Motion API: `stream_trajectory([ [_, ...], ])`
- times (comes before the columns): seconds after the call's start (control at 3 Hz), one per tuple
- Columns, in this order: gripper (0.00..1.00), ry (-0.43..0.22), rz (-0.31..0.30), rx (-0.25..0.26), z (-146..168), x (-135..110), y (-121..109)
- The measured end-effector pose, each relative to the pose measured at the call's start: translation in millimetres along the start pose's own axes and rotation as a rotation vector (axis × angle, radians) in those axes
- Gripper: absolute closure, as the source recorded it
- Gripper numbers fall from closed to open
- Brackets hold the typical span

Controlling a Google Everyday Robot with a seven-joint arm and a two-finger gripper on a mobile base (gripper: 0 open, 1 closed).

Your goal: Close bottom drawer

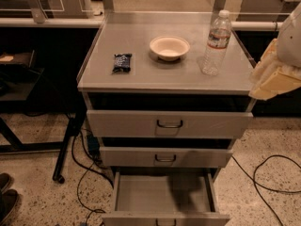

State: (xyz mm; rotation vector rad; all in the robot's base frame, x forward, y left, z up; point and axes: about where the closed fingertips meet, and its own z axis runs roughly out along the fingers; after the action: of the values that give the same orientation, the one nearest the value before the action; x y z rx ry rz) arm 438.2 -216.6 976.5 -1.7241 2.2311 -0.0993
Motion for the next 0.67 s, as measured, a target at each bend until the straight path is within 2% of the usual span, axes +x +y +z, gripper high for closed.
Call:
stream_trajectory([
  [0.33,0.87,0.000,0.000,0.000,0.0,0.0,0.0],
  [0.67,1.00,-0.001,0.002,-0.005,2.5,0.8,2.6],
])
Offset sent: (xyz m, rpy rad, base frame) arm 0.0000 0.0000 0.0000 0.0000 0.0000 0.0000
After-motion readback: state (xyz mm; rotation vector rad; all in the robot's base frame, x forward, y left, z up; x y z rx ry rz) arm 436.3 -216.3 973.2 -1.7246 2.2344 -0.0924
